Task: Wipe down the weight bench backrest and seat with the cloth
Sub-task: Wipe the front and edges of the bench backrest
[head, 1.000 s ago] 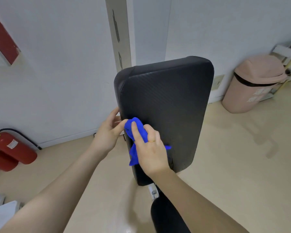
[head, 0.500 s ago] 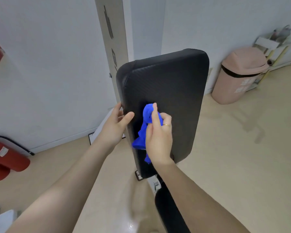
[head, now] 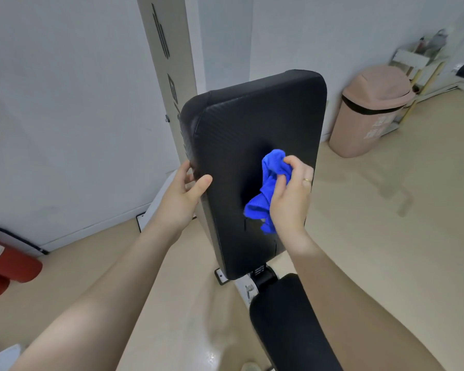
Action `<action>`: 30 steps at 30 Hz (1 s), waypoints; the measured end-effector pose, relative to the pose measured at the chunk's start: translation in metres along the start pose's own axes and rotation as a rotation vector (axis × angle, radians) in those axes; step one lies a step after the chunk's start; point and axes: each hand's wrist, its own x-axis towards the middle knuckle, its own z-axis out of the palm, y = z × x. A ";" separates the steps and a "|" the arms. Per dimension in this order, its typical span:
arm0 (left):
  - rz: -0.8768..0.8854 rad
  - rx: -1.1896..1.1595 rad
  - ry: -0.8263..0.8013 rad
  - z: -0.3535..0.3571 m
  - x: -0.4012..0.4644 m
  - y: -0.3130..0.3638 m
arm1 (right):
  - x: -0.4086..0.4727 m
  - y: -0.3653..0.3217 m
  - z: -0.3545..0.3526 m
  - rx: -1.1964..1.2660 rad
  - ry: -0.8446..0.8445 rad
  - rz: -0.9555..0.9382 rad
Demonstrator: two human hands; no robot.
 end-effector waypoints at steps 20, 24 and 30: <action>-0.006 -0.023 0.122 0.013 -0.006 -0.012 | 0.055 0.038 -0.009 0.024 0.060 0.076; 0.016 0.020 0.087 0.018 -0.009 -0.027 | 0.041 0.037 -0.001 -0.085 0.045 -0.044; 0.033 -0.013 0.036 0.014 -0.006 -0.030 | -0.029 0.019 0.021 -0.275 -0.443 -0.378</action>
